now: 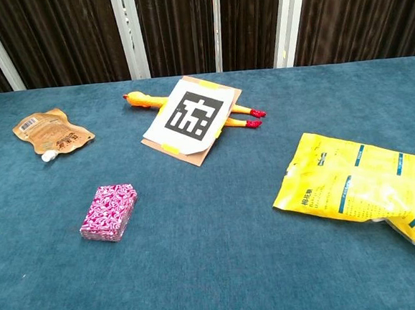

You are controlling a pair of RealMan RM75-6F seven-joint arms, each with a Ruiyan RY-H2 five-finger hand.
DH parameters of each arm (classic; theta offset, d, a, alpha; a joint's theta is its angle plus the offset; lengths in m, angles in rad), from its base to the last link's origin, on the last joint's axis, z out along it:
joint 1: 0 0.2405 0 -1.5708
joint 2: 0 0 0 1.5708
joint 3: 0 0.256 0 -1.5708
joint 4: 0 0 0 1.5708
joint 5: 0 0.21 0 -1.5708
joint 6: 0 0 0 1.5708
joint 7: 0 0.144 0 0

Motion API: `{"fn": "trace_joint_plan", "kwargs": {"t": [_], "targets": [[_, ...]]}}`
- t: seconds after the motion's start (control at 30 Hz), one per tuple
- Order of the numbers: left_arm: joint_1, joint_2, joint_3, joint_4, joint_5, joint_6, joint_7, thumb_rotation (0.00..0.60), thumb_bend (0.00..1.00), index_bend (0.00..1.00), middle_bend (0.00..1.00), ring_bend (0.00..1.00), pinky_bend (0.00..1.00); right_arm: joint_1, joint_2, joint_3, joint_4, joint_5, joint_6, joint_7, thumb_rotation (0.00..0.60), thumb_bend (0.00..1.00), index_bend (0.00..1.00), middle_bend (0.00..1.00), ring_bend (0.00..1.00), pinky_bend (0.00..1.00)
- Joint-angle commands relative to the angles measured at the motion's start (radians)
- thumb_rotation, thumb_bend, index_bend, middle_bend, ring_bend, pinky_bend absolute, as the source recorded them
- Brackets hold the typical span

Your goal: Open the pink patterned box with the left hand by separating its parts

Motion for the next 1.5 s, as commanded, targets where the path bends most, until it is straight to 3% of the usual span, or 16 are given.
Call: {"fn": "trace_joint_plan", "kwargs": {"t": [0.03, 0.43, 0.7, 1.07, 1.5], "targets": [[0.0, 0.0, 0.0, 0.0, 0.0, -0.001, 0.0, 0.6, 0.1, 0.0, 0.0, 0.0, 0.0, 0.0, 0.0, 0.0, 0.0, 0.0, 0.001, 0.001, 0.6, 0.36, 0.0, 0.0, 0.0, 0.02], [-0.012, 0.003, 0.002, -0.014, -0.01, -0.032, 0.017, 0.6, 0.1, 0.0, 0.0, 0.0, 0.0, 0.0, -0.001, -0.001, -0.002, -0.005, 0.002, 0.0, 0.6, 0.36, 0.0, 0.0, 0.0, 0.02], [-0.079, 0.013, -0.012, -0.103, -0.071, -0.164, 0.133, 0.6, 0.13, 0.0, 0.0, 0.0, 0.0, 0.003, -0.001, 0.002, -0.002, 0.002, -0.004, 0.005, 0.6, 0.36, 0.0, 0.0, 0.0, 0.02], [-0.273, -0.1, -0.096, -0.224, -0.377, -0.423, 0.473, 0.6, 0.18, 0.06, 0.0, 0.0, 0.0, 0.003, 0.002, 0.0, -0.002, -0.002, -0.005, 0.018, 0.6, 0.36, 0.0, 0.0, 0.0, 0.02], [-0.485, -0.297, -0.145, -0.264, -0.768, -0.422, 0.83, 0.6, 0.2, 0.09, 0.0, 0.0, 0.0, 0.005, 0.006, -0.001, -0.002, -0.003, -0.009, 0.03, 0.6, 0.36, 0.0, 0.0, 0.0, 0.02]]}}
